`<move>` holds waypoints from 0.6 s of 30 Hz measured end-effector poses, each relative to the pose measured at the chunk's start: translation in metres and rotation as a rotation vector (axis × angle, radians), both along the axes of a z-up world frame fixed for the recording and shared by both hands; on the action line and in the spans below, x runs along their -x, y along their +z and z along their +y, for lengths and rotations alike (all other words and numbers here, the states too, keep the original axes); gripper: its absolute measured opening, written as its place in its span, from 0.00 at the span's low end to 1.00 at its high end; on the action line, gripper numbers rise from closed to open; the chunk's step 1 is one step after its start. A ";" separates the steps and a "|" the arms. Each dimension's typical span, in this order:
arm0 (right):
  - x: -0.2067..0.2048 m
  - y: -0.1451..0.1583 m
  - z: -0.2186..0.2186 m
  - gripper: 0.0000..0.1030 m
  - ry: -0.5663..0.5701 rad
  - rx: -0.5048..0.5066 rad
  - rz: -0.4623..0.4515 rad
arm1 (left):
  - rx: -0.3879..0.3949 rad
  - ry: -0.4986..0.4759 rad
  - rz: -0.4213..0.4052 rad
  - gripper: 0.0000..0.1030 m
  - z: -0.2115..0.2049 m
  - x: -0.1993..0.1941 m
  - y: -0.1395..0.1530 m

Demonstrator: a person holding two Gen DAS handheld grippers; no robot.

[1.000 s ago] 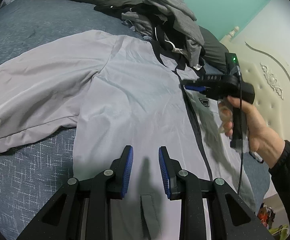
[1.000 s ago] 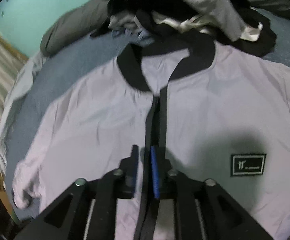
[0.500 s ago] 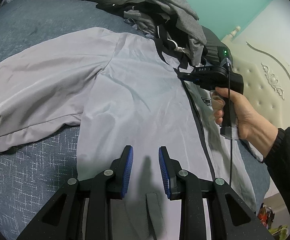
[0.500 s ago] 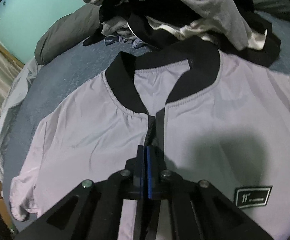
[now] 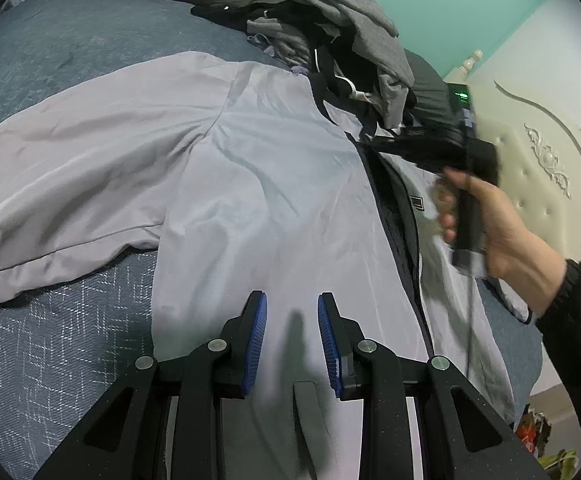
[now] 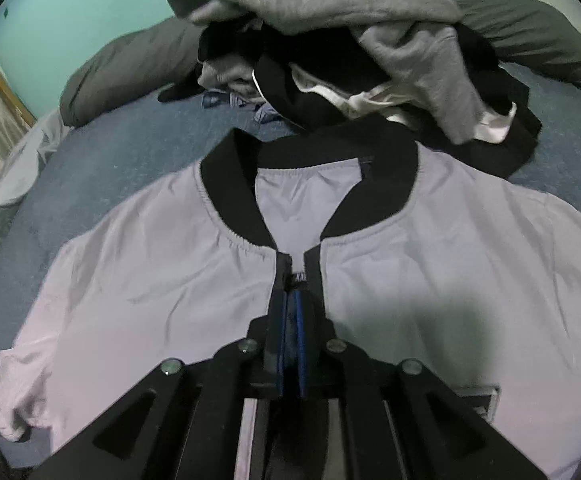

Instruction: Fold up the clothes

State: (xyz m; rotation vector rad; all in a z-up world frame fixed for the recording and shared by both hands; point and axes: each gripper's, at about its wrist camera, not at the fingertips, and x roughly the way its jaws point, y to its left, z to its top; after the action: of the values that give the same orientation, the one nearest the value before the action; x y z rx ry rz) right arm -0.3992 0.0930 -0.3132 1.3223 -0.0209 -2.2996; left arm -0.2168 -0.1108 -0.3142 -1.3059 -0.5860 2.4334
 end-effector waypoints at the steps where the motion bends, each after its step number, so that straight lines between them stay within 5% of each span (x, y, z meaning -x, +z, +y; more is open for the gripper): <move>1: -0.006 0.005 0.006 0.05 0.010 0.013 -0.006 | 0.002 -0.001 0.004 0.28 0.000 0.000 0.002; 8: -0.075 0.012 0.039 0.05 0.135 0.107 -0.116 | 0.021 -0.014 0.012 0.28 0.007 -0.003 0.008; 12: -0.116 0.005 0.058 0.05 0.185 0.072 -0.162 | 0.042 -0.031 0.012 0.28 0.017 -0.005 0.009; 18: -0.159 0.001 0.114 0.06 0.136 0.091 -0.190 | 0.031 -0.088 -0.010 0.28 0.039 -0.017 0.012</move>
State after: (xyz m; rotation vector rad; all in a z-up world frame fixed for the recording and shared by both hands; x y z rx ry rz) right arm -0.2405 0.2067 -0.3119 1.4446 -0.0939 -2.0304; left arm -0.1995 -0.0713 -0.3023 -1.3275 -0.4843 2.3749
